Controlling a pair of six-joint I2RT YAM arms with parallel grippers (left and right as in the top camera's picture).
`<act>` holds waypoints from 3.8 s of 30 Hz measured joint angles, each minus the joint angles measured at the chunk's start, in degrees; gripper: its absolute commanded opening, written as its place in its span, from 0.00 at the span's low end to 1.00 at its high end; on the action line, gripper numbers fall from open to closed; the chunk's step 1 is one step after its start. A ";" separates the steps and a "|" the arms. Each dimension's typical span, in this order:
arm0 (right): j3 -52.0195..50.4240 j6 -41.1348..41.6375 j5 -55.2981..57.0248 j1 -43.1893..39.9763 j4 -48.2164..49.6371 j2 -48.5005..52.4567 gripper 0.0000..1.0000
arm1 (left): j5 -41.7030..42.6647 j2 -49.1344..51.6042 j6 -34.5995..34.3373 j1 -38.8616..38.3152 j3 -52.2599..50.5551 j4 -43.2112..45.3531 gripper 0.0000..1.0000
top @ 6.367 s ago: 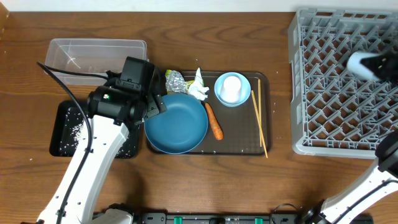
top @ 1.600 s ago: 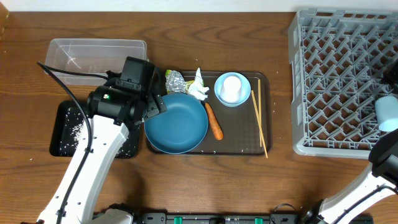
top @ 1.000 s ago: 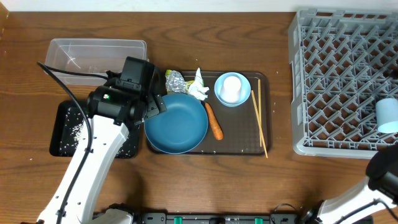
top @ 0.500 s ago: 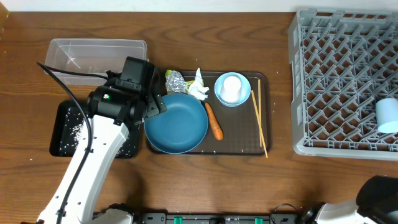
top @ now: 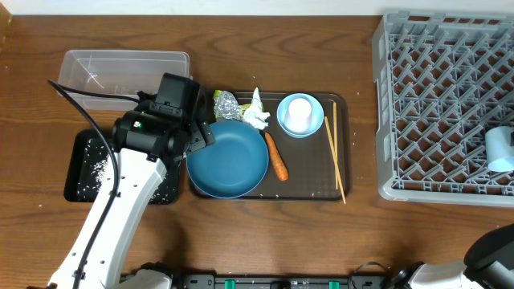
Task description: Sort waste into correct bins and load items into the dishwasher rack
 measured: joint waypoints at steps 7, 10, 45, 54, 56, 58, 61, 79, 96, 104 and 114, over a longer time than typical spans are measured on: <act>-8.44 -2.60 -7.15 -0.66 11.10 0.00 0.70 | 0.00 0.00 0.00 0.00 0.00 0.00 0.98; -12.00 -2.89 -10.36 -0.66 16.00 0.00 0.70 | 0.00 0.00 -0.02 0.00 0.00 0.00 0.98; -14.34 -11.45 -43.74 -0.70 37.92 -0.04 0.01 | 0.00 0.02 0.00 0.00 0.00 0.00 0.98; -14.34 -24.55 -58.01 3.76 38.36 0.96 0.01 | 0.00 0.00 0.00 0.00 0.00 0.00 0.98; -14.34 -26.75 -60.61 5.38 38.66 2.51 0.01 | 0.00 0.00 -0.02 0.00 0.00 -0.02 0.98; -14.34 -28.24 -62.51 7.02 39.34 4.52 0.01 | 0.00 0.02 -0.02 0.00 0.00 0.00 0.98; -14.36 -29.44 -64.37 9.57 40.83 8.26 0.01 | 0.00 0.00 -0.02 0.00 0.00 0.00 0.98; -14.49 -31.34 -69.79 11.10 44.48 14.05 0.01 | 0.00 0.00 -0.02 0.00 0.00 0.00 0.98; -14.49 -31.52 -73.81 4.79 44.44 18.58 0.05 | 0.00 0.00 0.00 0.00 0.00 0.00 0.98; -14.25 -31.71 -72.35 2.12 40.65 18.58 0.04 | 0.00 0.02 -0.02 0.00 0.00 0.00 0.98; -14.08 -32.96 -72.15 2.14 40.00 18.58 0.01 | 0.00 0.00 -0.02 0.00 0.00 0.00 0.98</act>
